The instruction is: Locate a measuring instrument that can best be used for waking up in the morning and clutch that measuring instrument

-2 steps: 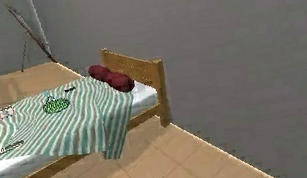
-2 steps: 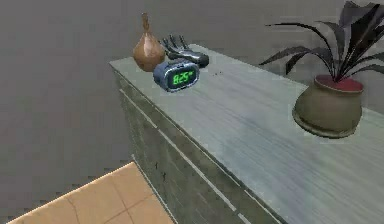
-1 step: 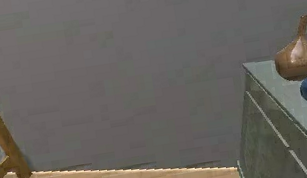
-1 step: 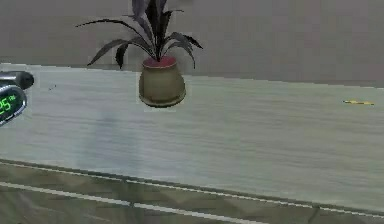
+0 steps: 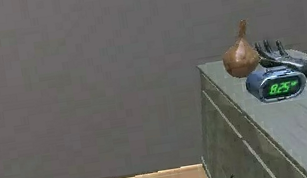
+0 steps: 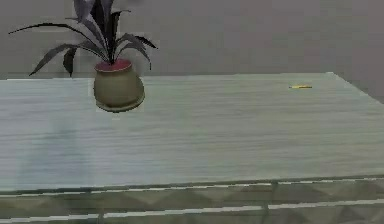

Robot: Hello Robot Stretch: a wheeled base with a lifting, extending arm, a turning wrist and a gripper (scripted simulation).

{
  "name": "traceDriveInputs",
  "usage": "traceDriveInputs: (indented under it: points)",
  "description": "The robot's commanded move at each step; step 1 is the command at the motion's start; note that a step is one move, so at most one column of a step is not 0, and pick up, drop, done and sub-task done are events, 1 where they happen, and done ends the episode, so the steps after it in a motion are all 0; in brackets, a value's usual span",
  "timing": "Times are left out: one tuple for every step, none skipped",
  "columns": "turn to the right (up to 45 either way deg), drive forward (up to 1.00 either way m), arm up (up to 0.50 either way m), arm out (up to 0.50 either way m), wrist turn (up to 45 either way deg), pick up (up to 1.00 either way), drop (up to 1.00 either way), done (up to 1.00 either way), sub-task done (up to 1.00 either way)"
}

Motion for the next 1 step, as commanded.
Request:
traceDriveInputs:
  points:
    - [0.0,1.0,0.0,0.0,0.0,0.0,0.0,0.0,0.0]
